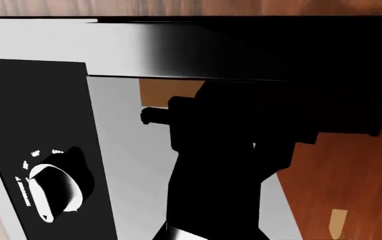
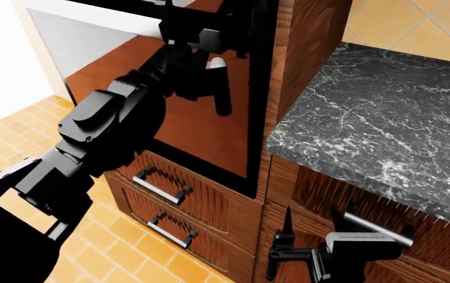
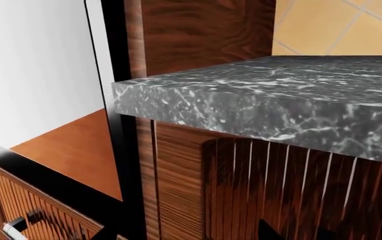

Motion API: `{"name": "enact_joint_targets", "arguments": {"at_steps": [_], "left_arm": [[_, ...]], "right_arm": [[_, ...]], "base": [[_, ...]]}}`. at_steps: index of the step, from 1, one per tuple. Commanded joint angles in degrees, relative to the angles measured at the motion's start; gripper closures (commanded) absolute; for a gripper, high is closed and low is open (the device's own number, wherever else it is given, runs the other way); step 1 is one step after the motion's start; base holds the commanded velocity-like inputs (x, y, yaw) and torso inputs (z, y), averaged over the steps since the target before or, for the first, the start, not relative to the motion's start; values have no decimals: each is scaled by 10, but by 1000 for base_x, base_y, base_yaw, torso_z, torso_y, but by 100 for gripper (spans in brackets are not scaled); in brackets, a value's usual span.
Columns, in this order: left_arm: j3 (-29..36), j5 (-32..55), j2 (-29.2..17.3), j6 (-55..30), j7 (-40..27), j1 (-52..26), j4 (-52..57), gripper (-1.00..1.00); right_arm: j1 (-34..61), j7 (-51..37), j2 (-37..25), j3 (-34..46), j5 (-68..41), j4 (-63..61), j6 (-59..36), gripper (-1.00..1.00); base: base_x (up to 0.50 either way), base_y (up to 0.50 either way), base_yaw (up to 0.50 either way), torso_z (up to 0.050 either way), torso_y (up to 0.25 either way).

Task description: Open the oven door

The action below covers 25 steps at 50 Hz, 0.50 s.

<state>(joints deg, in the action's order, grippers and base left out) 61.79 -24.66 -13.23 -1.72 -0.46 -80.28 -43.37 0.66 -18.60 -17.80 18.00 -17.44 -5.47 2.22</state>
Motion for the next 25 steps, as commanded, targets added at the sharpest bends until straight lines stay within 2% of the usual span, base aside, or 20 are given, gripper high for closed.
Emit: {"name": "enact_joint_targets", "arguments": {"at_steps": [1, 25], "left_arm": [[-72, -35, -39, -27, -51, -24, 79, 100], [-104, -35, -107, -87, -38, 17, 224, 100]], "right_arm": [[1, -1, -1, 3, 0, 3, 2, -100], [-1, -4, -3, 9, 1, 4, 6, -100]], "base": [[0, 0, 0, 0, 12], [0, 1, 2, 2, 7]]}}
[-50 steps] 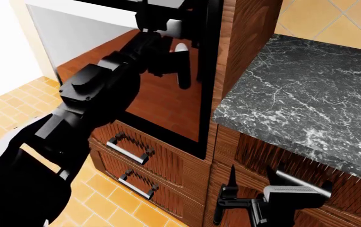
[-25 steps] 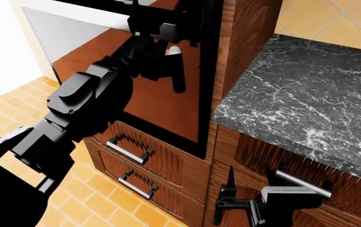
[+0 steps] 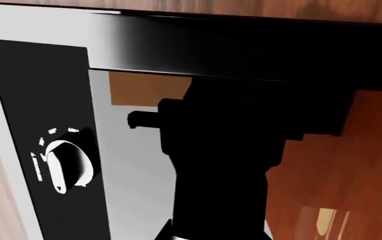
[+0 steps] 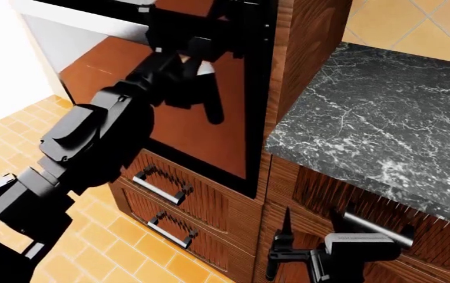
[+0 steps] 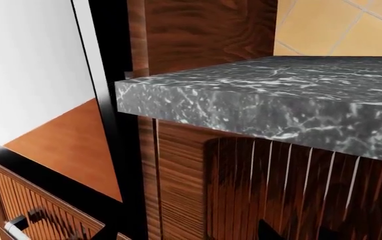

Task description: Open the oven door

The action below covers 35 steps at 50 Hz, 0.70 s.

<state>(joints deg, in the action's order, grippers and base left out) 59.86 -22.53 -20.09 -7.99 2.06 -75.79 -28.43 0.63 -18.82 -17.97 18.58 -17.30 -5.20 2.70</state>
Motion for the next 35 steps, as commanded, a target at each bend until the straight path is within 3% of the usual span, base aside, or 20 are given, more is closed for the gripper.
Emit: {"name": "enact_joint_targets", "arguments": {"at_steps": [1, 35], "left_arm": [[-86, -57, -41, -27, -62, -25, 82, 100], [-109, -79, -112, -71, -97, 59, 213, 100]], "right_arm": [[-1, -2, -1, 3, 0, 0, 1, -100], [1, -7, -3, 9, 0, 5, 5, -100]], "base": [[-1, 2, 0, 0, 9], [-1, 1, 3, 2, 7]]}}
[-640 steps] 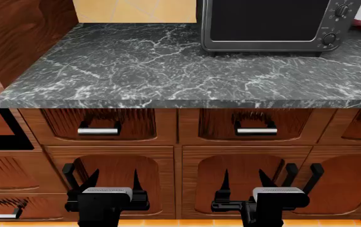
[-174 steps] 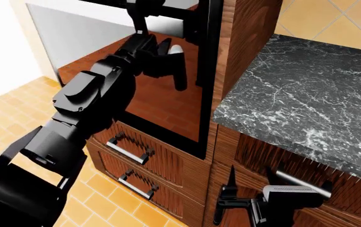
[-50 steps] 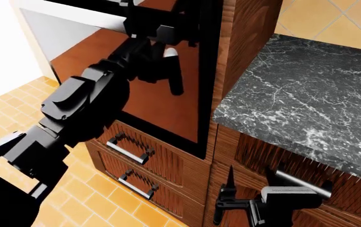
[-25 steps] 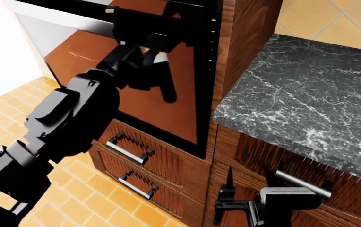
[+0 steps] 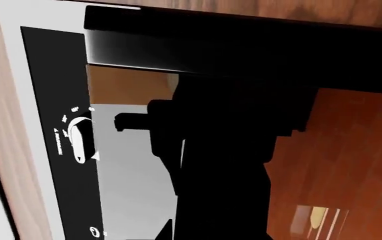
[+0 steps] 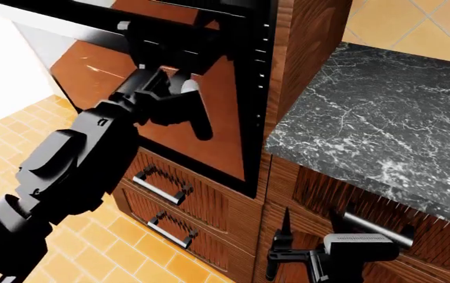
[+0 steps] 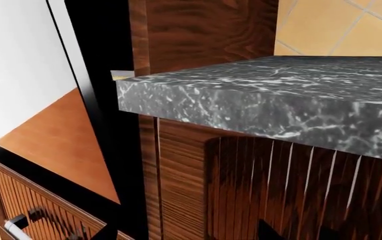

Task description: Open the oven door

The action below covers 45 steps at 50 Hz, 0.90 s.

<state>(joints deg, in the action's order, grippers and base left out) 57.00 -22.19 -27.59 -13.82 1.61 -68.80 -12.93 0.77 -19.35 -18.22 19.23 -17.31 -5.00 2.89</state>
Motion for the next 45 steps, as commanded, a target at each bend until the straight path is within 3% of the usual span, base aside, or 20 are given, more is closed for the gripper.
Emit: {"name": "enact_joint_targets", "arguments": {"at_steps": [1, 45], "left_arm": [[-82, -82, -39, -15, -93, -9, 62, 100], [-115, -98, -101, -63, -135, 82, 174, 100]], "right_arm": [[0, -1, -1, 3, 0, 4, 4, -100], [0, -8, -5, 10, 0, 3, 5, -100]], "base": [[0, 0, 4, 10, 12], [-2, 1, 4, 2, 7]]}}
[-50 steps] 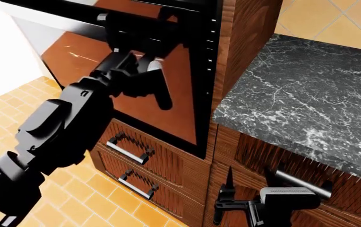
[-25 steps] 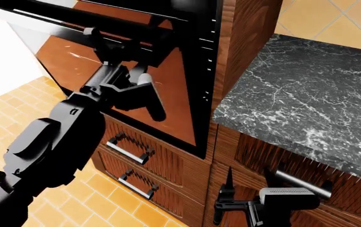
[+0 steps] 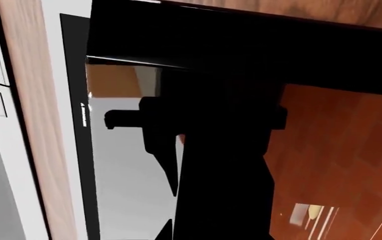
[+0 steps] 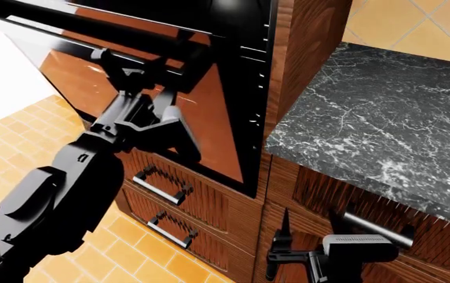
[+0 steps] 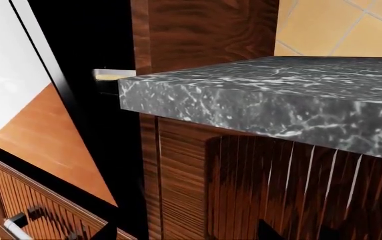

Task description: Open the oven door

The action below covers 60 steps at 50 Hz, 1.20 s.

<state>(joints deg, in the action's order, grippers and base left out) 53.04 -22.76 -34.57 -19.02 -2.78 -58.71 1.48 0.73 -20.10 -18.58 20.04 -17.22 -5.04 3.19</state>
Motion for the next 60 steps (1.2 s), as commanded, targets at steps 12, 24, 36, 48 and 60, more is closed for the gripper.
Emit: {"name": "enact_joint_targets", "arguments": {"at_steps": [12, 24, 36, 48, 60], "left_arm": [[-92, -88, -45, -25, -116, 20, 57, 100], [-121, -82, -60, -40, -140, 41, 83, 100], [-146, -77, -73, -53, -151, 47, 113, 100], [-121, -125, -121, -46, -97, 21, 141, 100], [-71, -197, -159, -30, -83, 41, 142, 100]], "right_arm": [[1, -2, -2, 4, -2, 4, 2, -100], [2, -4, -3, 6, -1, 5, 3, -100], [1, -6, -5, 9, 0, 3, 2, -100], [0, -8, -7, 10, -1, -1, 3, -100], [-1, -11, -8, 11, -1, -5, 3, -100]], "base": [[-2, 3, 5, 3, 6], [-2, 3, 6, 2, 7], [-3, 3, 7, 3, 7], [-3, 4, 8, 3, 8], [-2, 1, 5, 2, 7]]}}
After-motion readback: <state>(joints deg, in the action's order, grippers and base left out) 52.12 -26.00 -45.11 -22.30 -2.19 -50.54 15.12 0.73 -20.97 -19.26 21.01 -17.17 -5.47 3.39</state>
